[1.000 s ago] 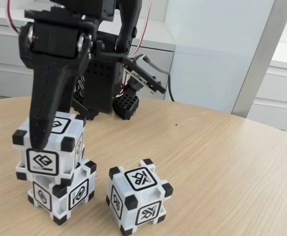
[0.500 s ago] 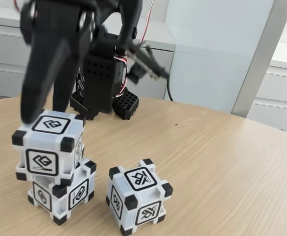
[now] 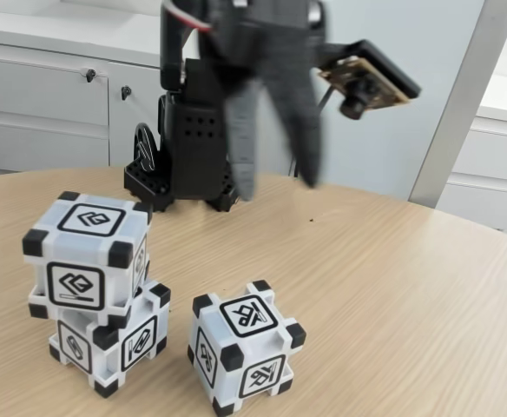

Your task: Stack cubes from left to right.

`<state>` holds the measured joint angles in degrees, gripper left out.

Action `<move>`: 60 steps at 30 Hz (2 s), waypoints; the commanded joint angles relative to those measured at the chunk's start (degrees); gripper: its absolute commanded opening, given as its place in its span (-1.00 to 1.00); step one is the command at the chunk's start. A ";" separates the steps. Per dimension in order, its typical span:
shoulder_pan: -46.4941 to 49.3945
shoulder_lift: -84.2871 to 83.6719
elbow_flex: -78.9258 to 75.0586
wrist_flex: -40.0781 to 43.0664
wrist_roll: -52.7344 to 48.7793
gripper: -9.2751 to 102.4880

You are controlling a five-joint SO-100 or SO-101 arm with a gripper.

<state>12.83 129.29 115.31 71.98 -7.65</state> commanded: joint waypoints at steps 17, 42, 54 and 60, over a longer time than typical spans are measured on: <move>-4.31 -18.90 -1.85 -0.70 -7.47 -0.19; 4.04 -31.11 -2.02 -9.76 -13.71 -0.18; 4.04 -36.74 -2.02 -9.93 -14.94 -0.19; 4.04 -38.23 -2.02 -9.93 -14.85 -0.20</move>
<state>16.35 91.05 115.14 61.96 -22.32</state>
